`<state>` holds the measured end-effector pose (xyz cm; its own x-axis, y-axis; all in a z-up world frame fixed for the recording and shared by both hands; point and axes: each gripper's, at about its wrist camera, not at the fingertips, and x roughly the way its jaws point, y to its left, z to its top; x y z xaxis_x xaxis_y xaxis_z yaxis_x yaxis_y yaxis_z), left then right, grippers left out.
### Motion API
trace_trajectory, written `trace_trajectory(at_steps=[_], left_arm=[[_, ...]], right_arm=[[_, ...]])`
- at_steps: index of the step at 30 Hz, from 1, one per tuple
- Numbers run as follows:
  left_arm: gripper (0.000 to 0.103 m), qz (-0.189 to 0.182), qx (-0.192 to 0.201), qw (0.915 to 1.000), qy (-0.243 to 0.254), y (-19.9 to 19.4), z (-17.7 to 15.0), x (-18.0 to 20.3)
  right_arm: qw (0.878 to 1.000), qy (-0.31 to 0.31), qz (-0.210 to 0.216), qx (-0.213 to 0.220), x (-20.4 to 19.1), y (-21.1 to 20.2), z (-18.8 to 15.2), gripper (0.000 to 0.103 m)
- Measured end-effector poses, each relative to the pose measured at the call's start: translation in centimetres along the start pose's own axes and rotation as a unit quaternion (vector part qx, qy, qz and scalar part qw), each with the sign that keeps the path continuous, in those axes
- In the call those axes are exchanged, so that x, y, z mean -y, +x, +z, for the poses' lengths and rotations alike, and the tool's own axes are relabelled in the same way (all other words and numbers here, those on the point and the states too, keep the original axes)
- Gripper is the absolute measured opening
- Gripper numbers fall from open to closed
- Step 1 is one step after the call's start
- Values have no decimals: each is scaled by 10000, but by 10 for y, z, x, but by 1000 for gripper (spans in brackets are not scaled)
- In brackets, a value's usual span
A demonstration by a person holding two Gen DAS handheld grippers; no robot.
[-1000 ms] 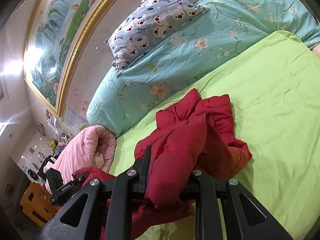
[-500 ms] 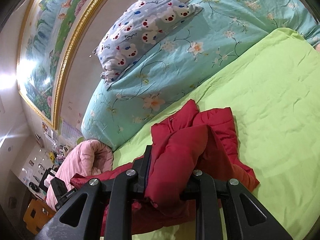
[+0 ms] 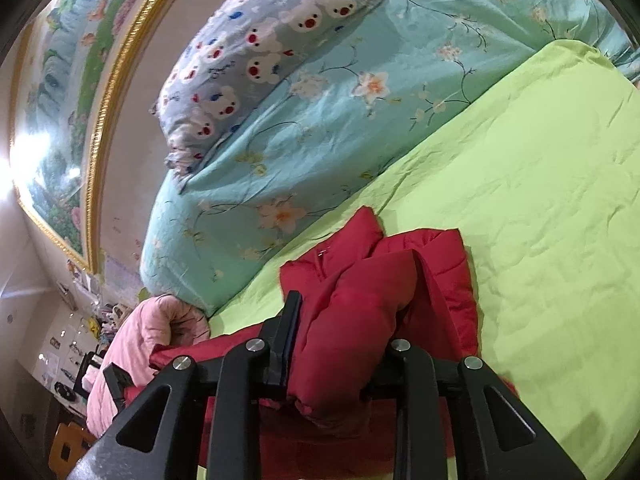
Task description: Fold large clothes
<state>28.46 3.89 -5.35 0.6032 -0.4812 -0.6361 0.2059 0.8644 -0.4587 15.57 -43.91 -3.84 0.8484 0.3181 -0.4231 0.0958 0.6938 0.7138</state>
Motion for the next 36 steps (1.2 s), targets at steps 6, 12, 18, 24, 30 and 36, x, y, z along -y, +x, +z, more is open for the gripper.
trace_trajectory(at_steps=[6,12,18,24,30,36], left_arm=[[18,165,-112,9998,-22,38,10,-7],[18,269,-241,9993,-81,74,22,-16],[19,378,-401,9984,-81,106,33,-25],[21,540,-552,9969,-113,137,46,-30],[21,584,-819,9945,-282,165,58,-39],[23,522,-1058,9917,-512,176,62,-48]], right_arm=[[9997,-41,-243,6,11,33,9,25],[9992,30,-399,-67,20,68,22,25],[9981,156,-556,-193,32,103,33,25],[9969,225,-705,-283,43,133,43,25],[9954,415,-753,-426,57,160,53,26],[9934,741,-628,-608,73,176,56,32]])
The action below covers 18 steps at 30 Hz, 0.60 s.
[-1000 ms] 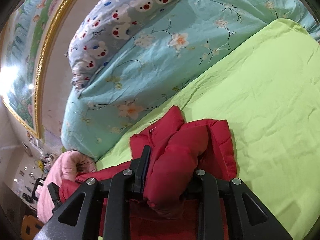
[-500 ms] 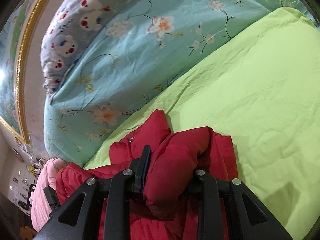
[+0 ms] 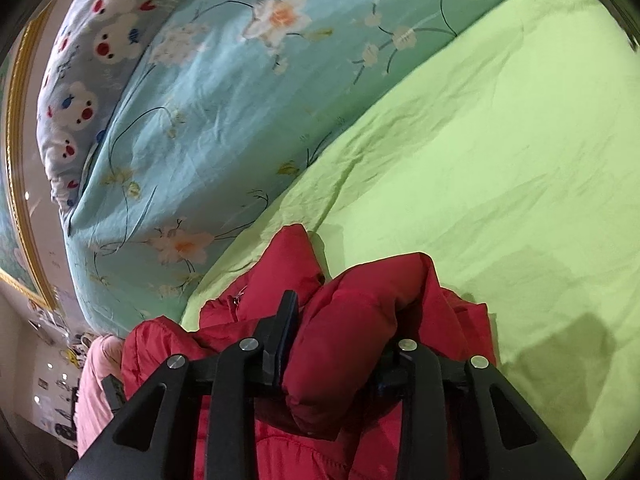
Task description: Fold large clothes
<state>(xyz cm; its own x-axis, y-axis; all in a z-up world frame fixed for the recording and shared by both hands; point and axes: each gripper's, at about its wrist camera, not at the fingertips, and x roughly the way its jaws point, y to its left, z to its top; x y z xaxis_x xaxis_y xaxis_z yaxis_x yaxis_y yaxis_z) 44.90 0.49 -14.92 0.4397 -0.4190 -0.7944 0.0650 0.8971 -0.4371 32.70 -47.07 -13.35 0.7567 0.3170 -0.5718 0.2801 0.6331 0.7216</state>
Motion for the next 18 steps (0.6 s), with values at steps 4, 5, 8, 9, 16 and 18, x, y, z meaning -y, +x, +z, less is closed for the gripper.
trace_trajectory(at_steps=[4,5,8,9,16,18], left_arm=[[26,-98,-135,9995,-263,5,8,-6],[26,-107,-146,9994,-288,5,10,-6],[30,-102,-177,9993,-301,5,15,-8],[33,-144,-205,9992,-301,4,16,-9],[51,-135,111,9991,-396,-19,27,-23],[52,18,309,9990,-315,-31,28,-21]], right_arm=[[9998,178,17,-83,4,8,8,34],[9997,233,-1,-82,5,12,10,34],[9991,413,-25,-131,9,22,14,35],[9988,475,-4,-143,10,25,15,36],[9977,664,103,-80,12,25,25,47],[9983,575,27,46,9,22,28,51]])
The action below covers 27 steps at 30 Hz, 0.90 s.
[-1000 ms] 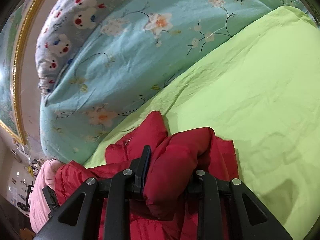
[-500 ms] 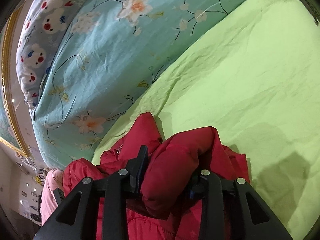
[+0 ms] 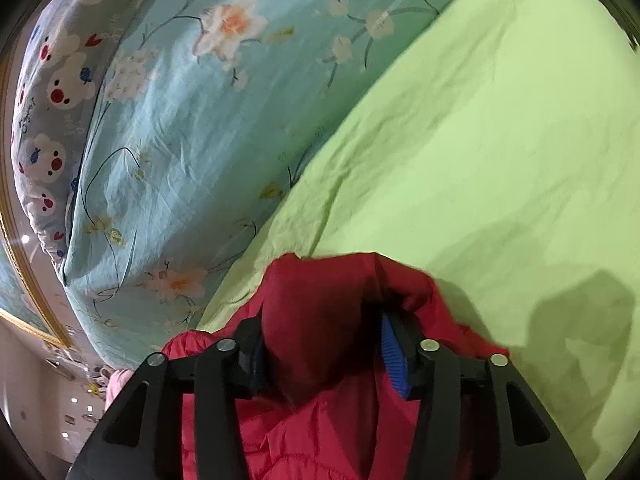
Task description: Fold large clothes
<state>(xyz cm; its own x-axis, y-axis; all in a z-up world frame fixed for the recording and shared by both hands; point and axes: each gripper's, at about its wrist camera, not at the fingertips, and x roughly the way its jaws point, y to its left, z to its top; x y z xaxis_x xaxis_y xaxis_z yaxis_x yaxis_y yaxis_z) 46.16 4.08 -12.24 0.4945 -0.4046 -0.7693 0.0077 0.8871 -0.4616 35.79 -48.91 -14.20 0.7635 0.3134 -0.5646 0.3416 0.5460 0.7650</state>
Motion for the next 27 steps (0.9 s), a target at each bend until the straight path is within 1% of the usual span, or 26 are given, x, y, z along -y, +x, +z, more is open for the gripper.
trace_trajectory(at_steps=[1,3,8,11,12,15,18,21,23,27], left_arm=[[52,91,103,9999,94,-6,0,2],[52,144,214,9995,197,-16,0,3],[52,-46,461,9984,318,-46,-13,12],[53,-267,572,9956,695,-65,-41,33],[57,-297,545,9943,867,-69,-54,42],[59,-431,501,9904,1218,-77,-89,59],[59,-635,391,9883,1332,-79,-122,70],[59,-677,392,9872,1393,-80,-145,77],[59,-663,400,9859,1483,-84,-159,80],[59,-706,338,9827,1680,-82,-179,90]], right_arm=[[9999,-48,-76,108,-1,-2,2,57],[9994,-82,-175,286,-1,-6,6,61],[9989,-157,-207,393,-5,-11,11,62],[9981,-340,-257,446,-11,-14,7,62],[9978,-396,-272,464,-13,-15,6,62],[9967,-541,-252,541,-20,-25,2,62],[9936,-853,-198,715,-33,-43,-5,62],[9883,-1247,-151,871,-49,-66,-19,62],[9847,-1491,-115,897,-56,-78,-30,62],[9737,-2130,-125,794,-71,-96,-69,63]])
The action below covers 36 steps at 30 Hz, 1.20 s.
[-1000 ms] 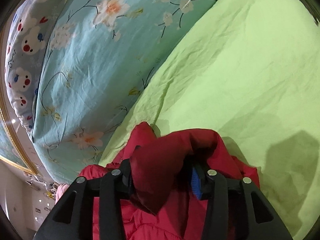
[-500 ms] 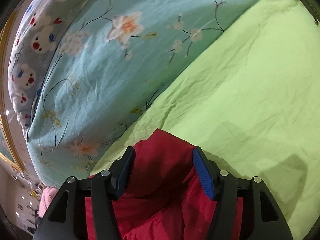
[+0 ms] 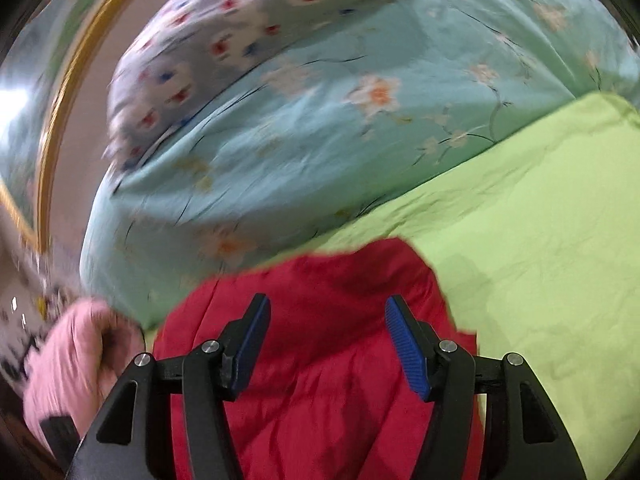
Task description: Fold large clothes
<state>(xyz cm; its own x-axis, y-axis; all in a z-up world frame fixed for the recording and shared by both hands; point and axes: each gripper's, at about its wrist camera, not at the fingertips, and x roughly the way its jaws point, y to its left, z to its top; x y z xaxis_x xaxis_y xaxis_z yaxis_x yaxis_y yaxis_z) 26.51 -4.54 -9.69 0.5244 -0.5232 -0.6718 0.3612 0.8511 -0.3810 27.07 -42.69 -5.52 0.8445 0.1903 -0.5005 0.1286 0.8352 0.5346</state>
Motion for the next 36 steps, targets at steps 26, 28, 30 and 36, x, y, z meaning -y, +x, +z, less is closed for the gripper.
trace_trajectory(at_steps=[26,28,30,36], left_arm=[[63,1369,-965,9846,502,152,49,11],[63,1377,-981,9846,446,160,57,9],[63,1350,-1025,9848,388,169,63,3],[63,1458,-1112,9826,304,191,76,-7]], right_arm=[[9671,-1891,-1040,-1349,-57,111,-75,58],[9662,-1754,-1161,-1487,-51,125,-67,58],[9667,-1649,-1213,-1535,-46,135,-62,58],[9661,-1394,-1361,-1691,-36,159,-50,59]])
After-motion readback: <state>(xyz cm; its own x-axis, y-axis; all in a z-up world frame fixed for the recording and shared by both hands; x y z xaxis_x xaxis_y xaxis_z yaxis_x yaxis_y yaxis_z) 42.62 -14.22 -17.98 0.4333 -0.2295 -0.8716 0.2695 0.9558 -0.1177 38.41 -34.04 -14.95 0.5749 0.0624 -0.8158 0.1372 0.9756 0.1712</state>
